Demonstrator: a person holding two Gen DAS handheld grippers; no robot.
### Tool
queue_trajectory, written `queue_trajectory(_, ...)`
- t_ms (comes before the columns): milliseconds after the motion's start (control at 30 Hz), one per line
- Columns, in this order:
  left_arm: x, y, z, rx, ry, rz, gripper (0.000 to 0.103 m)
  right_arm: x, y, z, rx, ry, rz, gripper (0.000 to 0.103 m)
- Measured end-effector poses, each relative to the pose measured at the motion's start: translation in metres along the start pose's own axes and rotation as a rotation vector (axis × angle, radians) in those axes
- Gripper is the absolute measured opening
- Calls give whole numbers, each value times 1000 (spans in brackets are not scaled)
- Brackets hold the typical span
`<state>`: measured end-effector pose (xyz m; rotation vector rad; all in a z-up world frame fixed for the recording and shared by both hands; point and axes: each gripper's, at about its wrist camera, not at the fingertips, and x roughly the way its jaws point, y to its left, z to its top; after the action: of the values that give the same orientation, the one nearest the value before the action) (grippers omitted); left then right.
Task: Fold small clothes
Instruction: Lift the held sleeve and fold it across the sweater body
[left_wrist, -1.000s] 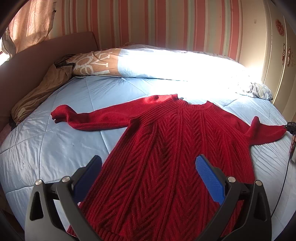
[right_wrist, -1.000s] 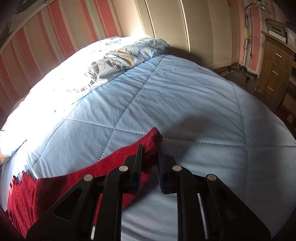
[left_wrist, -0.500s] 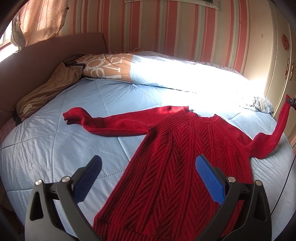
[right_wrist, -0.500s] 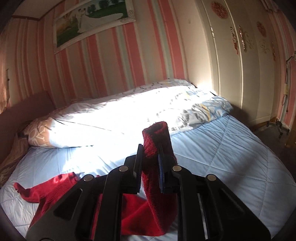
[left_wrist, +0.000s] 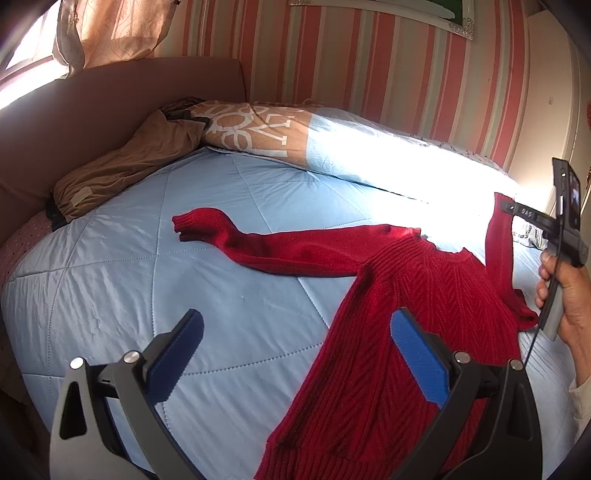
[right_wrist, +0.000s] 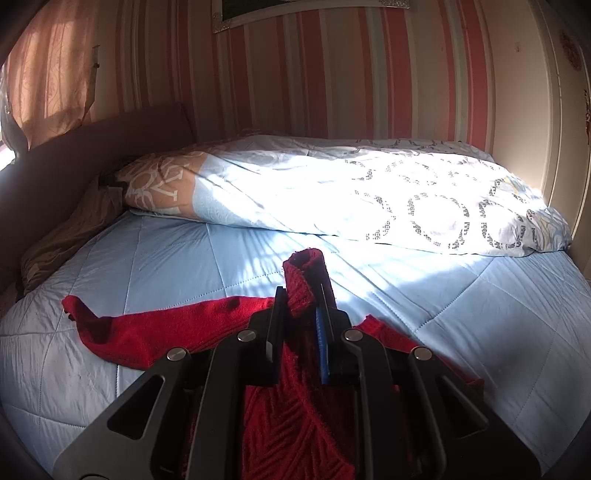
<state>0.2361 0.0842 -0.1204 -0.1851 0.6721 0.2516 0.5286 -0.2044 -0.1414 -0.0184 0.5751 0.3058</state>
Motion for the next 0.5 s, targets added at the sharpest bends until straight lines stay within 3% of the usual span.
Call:
queue_trajectory(300, 14, 35, 3, -18, 6, 32, 102, 97, 74, -40, -68, 122, 26, 15)
queue_trajectory(500, 25, 51, 3, -43, 12, 44, 102, 129, 100, -61, -66, 181, 47, 15)
